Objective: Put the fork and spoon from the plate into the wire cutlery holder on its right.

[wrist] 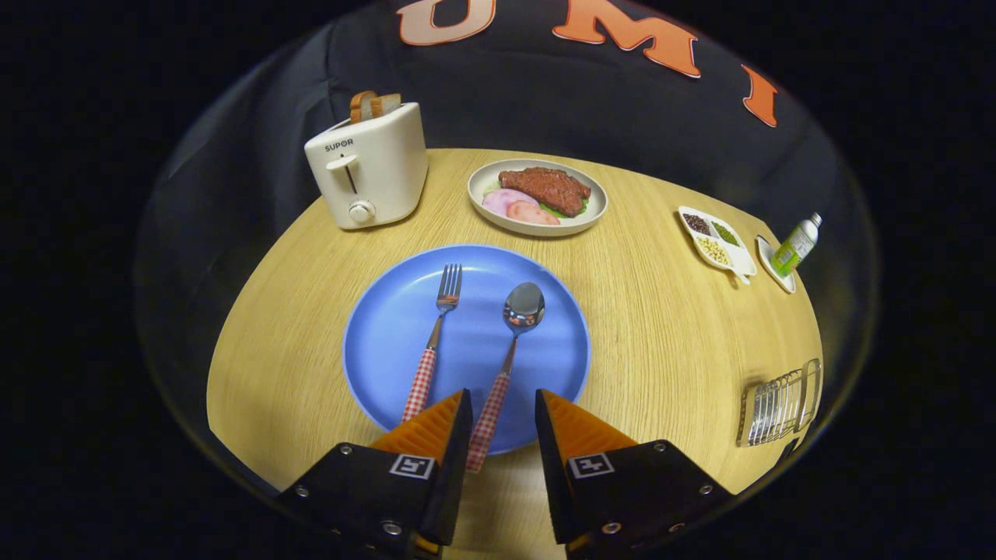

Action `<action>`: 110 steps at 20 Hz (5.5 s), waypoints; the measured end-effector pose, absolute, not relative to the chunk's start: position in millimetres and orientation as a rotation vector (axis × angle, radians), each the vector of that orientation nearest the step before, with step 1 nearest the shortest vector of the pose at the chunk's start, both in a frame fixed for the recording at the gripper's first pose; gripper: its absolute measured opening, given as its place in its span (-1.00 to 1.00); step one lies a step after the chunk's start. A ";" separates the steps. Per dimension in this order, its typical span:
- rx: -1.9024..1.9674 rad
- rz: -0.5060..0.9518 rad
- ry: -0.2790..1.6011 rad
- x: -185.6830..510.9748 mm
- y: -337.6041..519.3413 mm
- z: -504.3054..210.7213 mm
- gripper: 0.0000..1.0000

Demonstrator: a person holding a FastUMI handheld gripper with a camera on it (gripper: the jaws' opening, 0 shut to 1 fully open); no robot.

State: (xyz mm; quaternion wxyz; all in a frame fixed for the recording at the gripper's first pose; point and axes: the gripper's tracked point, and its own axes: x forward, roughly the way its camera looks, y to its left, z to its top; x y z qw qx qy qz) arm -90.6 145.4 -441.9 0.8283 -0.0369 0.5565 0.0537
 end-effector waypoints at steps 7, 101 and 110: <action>-0.165 0.059 1.210 -93.0 132.4 -461.0 -0.63; 0.043 0.137 0.765 -57.4 14.0 -252.5 0.56; 0.036 0.263 0.834 -57.8 132.1 -303.0 0.65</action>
